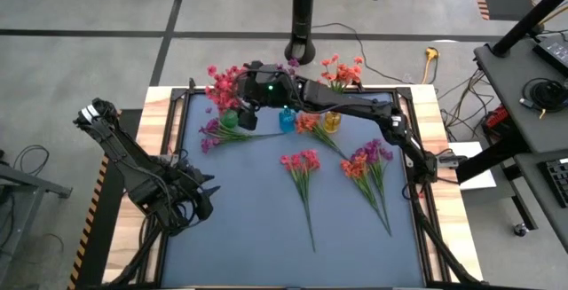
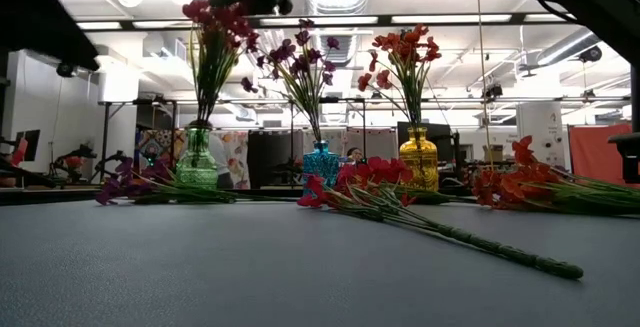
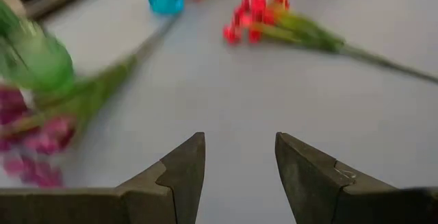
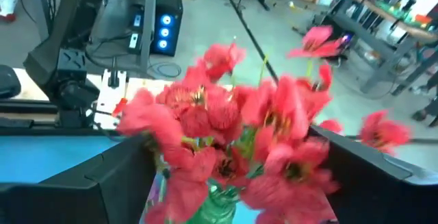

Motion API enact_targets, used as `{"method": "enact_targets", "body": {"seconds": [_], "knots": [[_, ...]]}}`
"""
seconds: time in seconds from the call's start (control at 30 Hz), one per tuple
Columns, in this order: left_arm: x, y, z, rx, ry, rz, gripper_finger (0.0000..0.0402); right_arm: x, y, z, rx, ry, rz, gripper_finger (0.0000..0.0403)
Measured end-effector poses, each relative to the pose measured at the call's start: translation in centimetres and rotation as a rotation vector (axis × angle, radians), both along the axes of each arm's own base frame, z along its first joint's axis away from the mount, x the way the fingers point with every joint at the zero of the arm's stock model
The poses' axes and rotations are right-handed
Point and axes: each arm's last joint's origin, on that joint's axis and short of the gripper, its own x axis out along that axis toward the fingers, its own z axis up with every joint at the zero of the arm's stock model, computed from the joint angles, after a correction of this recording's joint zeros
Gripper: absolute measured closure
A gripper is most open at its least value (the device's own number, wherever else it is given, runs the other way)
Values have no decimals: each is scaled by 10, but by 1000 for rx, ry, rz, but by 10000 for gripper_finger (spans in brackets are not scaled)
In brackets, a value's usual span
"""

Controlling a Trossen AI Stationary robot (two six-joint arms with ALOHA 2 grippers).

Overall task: Sort flowers into vase by color
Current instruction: Put the left pink flower into the green vase, then put the top orange flower into the yellow vase

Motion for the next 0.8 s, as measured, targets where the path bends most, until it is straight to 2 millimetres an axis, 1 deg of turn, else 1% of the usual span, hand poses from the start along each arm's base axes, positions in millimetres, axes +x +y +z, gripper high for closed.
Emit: {"method": "enact_targets", "body": {"seconds": [0.1,0.2,0.3,0.4,0.47,0.6,0.73,0.8], "knots": [[2,1,3,101,-68,-11,240,-8,1,14,-25,-26,5,55],[5,3,7,247,-136,-15,240,-16,3,27,-46,-50,9,55],[8,7,12,382,-255,41,240,-25,6,41,-72,-68,16,55],[13,13,15,457,-325,113,240,-39,12,59,-98,-87,29,55],[19,20,16,507,-324,165,240,-52,18,74,-111,-102,37,55],[36,37,14,591,-251,274,240,-80,26,101,-126,-119,48,55],[50,60,12,629,-186,404,240,-106,33,123,-138,-137,55,55],[55,70,10,622,-152,453,240,-117,35,131,-140,-145,55,55]]}}
